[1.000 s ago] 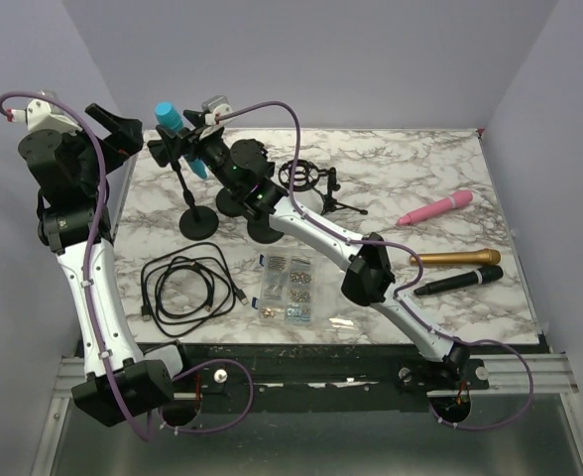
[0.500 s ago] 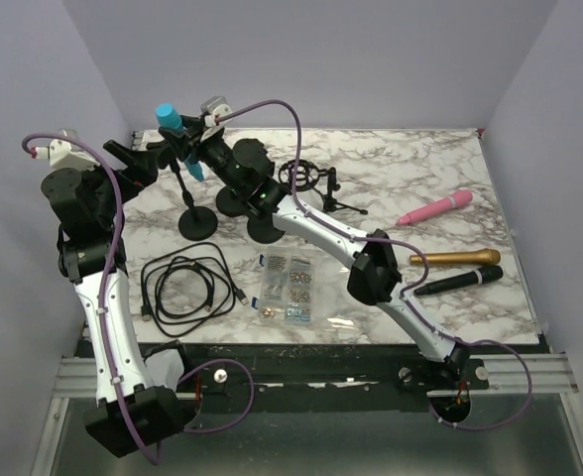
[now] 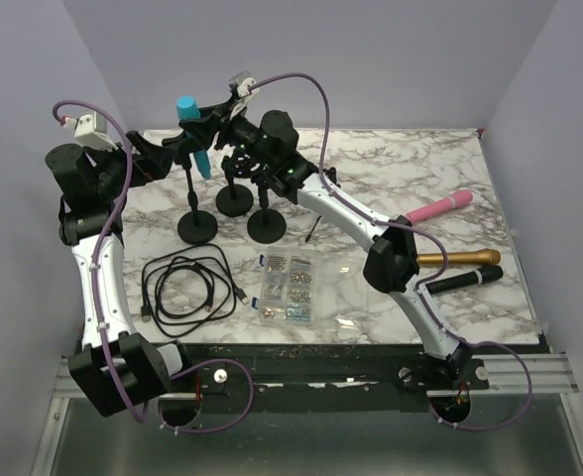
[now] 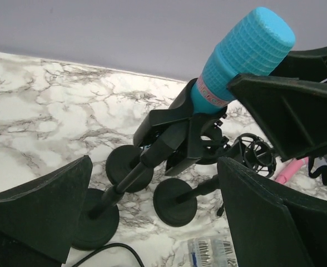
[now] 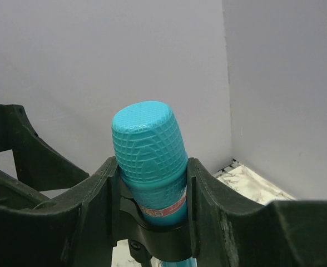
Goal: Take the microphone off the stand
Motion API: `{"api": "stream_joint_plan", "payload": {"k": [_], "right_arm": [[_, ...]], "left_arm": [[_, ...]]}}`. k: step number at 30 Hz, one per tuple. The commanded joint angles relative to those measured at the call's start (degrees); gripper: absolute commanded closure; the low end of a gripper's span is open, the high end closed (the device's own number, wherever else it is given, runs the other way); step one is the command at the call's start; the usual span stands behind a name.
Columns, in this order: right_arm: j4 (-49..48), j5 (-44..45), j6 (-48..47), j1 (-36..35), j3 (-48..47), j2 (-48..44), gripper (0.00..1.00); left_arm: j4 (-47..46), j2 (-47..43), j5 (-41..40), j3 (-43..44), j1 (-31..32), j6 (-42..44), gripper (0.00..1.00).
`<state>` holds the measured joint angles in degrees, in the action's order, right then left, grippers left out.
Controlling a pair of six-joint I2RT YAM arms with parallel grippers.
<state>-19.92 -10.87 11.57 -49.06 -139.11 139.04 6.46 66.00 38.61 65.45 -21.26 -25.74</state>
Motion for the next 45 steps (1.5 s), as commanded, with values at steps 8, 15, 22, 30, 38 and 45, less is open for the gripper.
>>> {"api": "stream_joint_plan", "payload": {"k": [8,15,22,30,38,45], "right_arm": [[3.57,-8.83,6.85,1.99,-1.29,0.05,1.00],[1.85,-9.72,8.70,2.01,-1.25,0.35,0.99],[0.68,-9.86,9.59,2.05,-1.16,0.43,0.99],[0.71,-9.56,9.78,2.12,-2.10,1.01,0.99],[0.63,-3.52,11.43,2.07,-9.25,3.47,0.99],[-3.56,2.53,12.96,2.04,-12.34,2.09,0.99]], "left_arm": [[-19.08,4.44,12.81,-3.45,0.75,0.49,0.02],[-20.45,5.88,11.23,-4.19,2.18,1.87,0.02],[-25.15,4.33,8.70,-7.51,3.81,4.74,0.02],[-20.20,6.29,5.59,-5.14,5.25,6.37,0.17],[-16.22,8.51,2.27,-3.87,5.17,8.10,1.00],[-15.89,7.36,0.79,-4.29,5.48,8.86,1.00]]}}
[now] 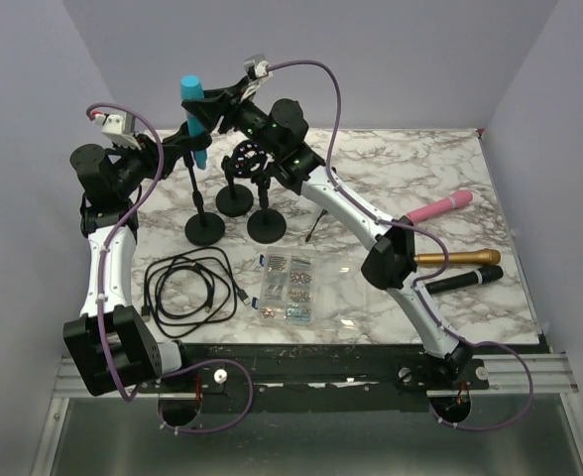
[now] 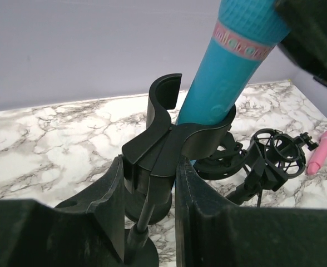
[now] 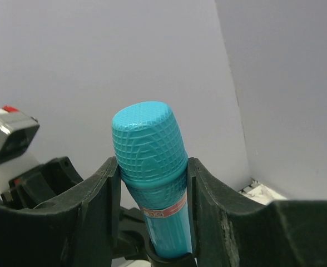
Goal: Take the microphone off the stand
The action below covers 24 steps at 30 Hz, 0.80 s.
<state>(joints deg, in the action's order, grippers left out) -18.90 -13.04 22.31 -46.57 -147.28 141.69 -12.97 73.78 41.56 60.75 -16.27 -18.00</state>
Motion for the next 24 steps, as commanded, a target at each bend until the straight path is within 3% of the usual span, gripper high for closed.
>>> {"api": "stream_joint_plan", "payload": {"k": [1,7,12,19,20,24], "right_arm": [[-5.51,5.91,2.60,-0.52,-4.14,-1.27,0.99],[-8.26,15.96,1.11,-0.39,-3.41,-8.41,0.99],[-7.47,15.99,-4.80,-0.39,-1.77,-15.75,0.99],[0.85,19.86,-10.64,-0.38,12.98,-30.60,1.00],[2.01,20.72,-11.82,-0.47,16.00,-33.41,1.00],[5.52,25.93,-14.56,-0.37,32.64,-44.40,1.00]], "left_arm": [[3.73,-0.39,-2.29,0.50,0.53,1.13,1.00],[2.37,-0.48,-2.92,-0.30,0.54,0.33,1.00],[1.68,-1.52,-4.28,-1.27,0.49,0.62,1.00],[0.00,-2.95,-5.45,-3.34,0.45,1.39,1.00],[0.69,-2.83,-5.02,-2.78,0.45,1.18,0.97],[5.01,-1.50,-3.10,0.52,-0.63,-1.21,0.61]]}}
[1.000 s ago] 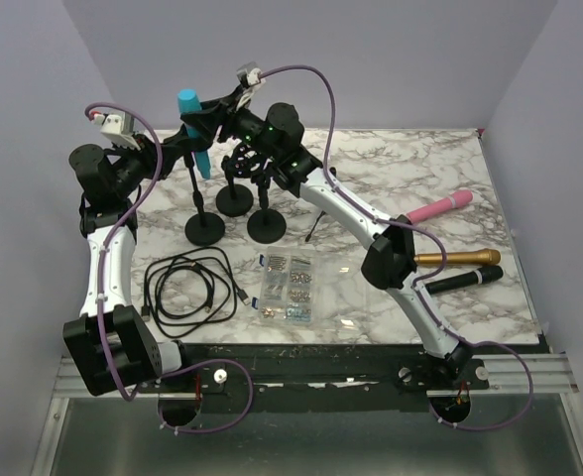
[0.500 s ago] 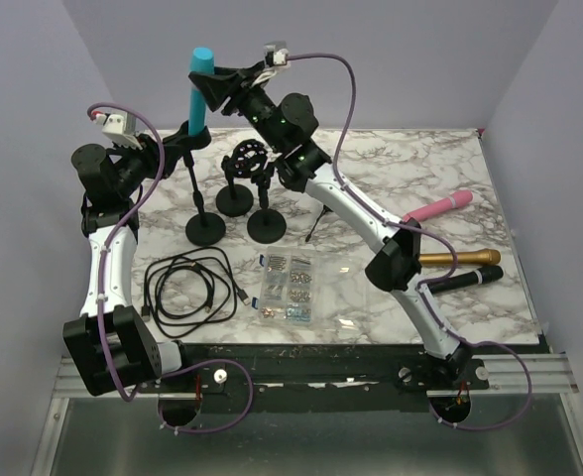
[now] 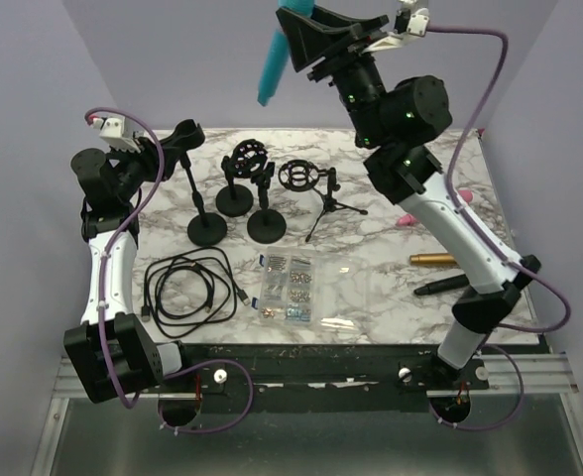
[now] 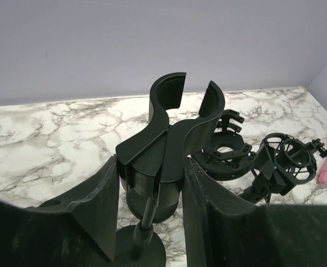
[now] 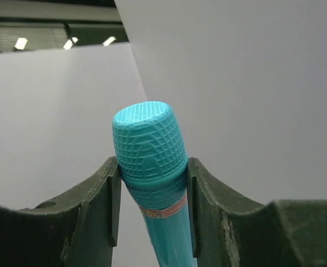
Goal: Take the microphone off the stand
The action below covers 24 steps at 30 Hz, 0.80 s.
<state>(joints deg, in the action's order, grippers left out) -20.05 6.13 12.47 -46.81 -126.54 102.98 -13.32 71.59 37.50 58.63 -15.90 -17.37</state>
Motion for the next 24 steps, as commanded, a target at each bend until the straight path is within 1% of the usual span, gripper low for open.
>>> {"api": "stream_joint_plan", "payload": {"k": [1,3,4,5,6,7,8,9,13,15,18,19,21,23,24], "right_arm": [[7.88,8.72,-5.32,-0.13,15.13,-8.02,1.00],[10.16,12.69,-6.47,-0.13,22.78,-13.46,0.99],[11.21,15.04,-6.71,-0.13,26.94,-16.32,1.00],[12.35,18.08,-6.93,-0.17,30.23,-19.02,1.00],[14.25,20.34,-6.93,-0.04,33.69,-21.19,0.99],[16.58,22.58,-6.58,0.04,36.34,-23.75,0.99],[19.18,24.22,-5.92,0.05,39.10,-25.83,1.00],[23.09,26.32,-5.18,0.13,41.38,-28.19,0.99],[32.82,33.58,-1.90,0.25,50.12,-38.15,0.99],[37.96,37.13,1.64,0.38,54.16,-42.53,1.00],[47.60,44.14,10.71,0.61,59.54,-47.76,0.99],[50.74,46.67,14.63,0.73,60.83,-48.59,0.99],[55.76,50.62,19.01,1.62,63.53,-50.00,0.99],[57.39,50.60,21.10,4.43,65.50,-50.00,0.99],[57.41,48.95,21.75,6.90,66.15,-49.55,0.99]], "left_arm": [[5.01,0.68,1.78,2.67,-1.45,-2.66,0.53],[3.83,0.10,2.06,2.08,-1.77,-4.31,0.42],[3.53,-0.26,2.18,1.91,-1.85,-4.89,0.38],[3.61,-0.57,2.27,1.97,-1.83,-5.23,0.29],[4.18,-0.81,2.02,2.25,-1.83,-5.64,0.17],[5.24,-0.94,1.35,2.99,-1.83,-6.03,0.08],[5.99,-0.94,1.91,3.57,-1.78,-6.21,0.02],[6.19,-1.06,2.73,4.05,-1.83,-6.55,0.01],[5.96,-2.40,4.33,4.63,-1.82,-9.68,0.02],[6.66,-3.39,4.37,4.99,-1.82,-10.63,0.01],[9.72,-5.34,1.43,5.56,-1.93,-10.94,0.01],[11.37,-5.95,0.10,5.81,-1.88,-10.85,0.01],[15.22,-6.83,-2.59,7.01,-1.88,-11.40,0.01],[18.62,-7.61,-4.47,8.63,-1.86,-12.17,0.02],[20.16,-8.22,-5.31,9.34,-1.87,-12.76,0.01]]}}
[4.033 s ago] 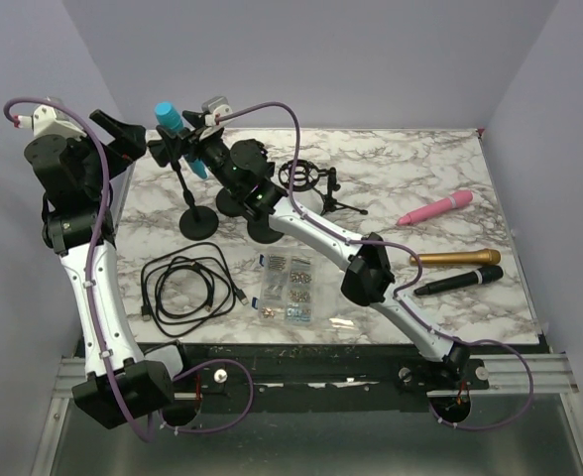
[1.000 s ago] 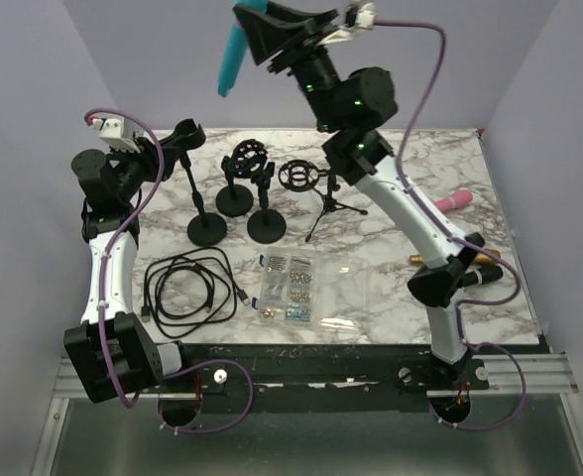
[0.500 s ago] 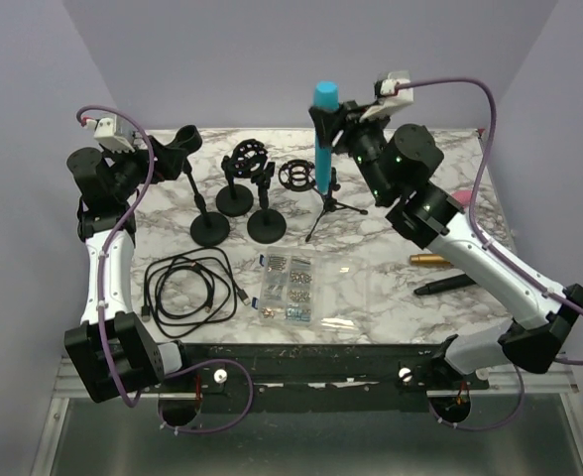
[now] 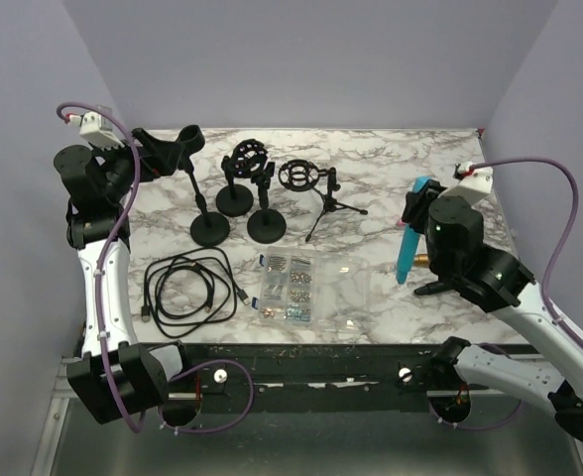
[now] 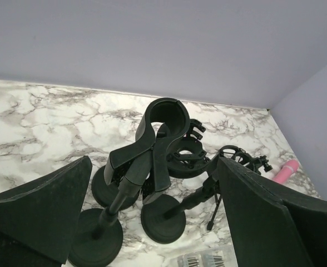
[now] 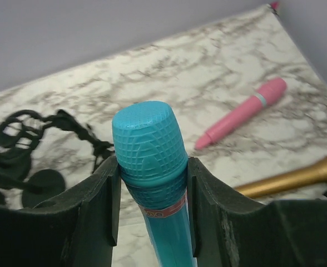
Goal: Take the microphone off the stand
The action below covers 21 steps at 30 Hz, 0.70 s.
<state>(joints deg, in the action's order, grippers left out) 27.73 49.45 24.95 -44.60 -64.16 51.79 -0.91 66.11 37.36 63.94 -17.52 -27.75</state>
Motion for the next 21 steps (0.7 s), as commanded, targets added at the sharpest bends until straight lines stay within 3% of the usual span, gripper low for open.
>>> {"api": "stream_joint_plan", "payload": {"k": [1,4,8,13,18,21], "right_arm": [[9.56,3.29,9.98,7.28,3.86,2.45,0.99],[6.00,-7.47,10.17,16.39,4.47,5.86,0.99],[2.53,-21.61,14.06,27.97,3.41,12.95,0.99],[-2.15,-42.54,21.22,45.09,4.03,20.59,0.99],[-4.84,-51.18,29.47,55.11,4.66,26.77,1.00],[-5.24,-50.00,32.60,57.75,4.13,28.18,1.00]], "left_arm": [[9.57,-3.35,-6.17,4.96,-0.24,-3.02,0.01],[13.86,-6.40,-9.77,8.73,-0.23,-5.73,0.02],[10.18,-9.46,-9.35,13.44,-0.12,-10.45,0.02],[7.99,-10.03,-5.24,14.33,1.07,-7.19,0.02],[8.99,-8.57,-7.08,11.32,3.66,-3.10,0.04],[8.39,-7.25,-4.70,11.16,4.24,-3.45,0.05]]}}
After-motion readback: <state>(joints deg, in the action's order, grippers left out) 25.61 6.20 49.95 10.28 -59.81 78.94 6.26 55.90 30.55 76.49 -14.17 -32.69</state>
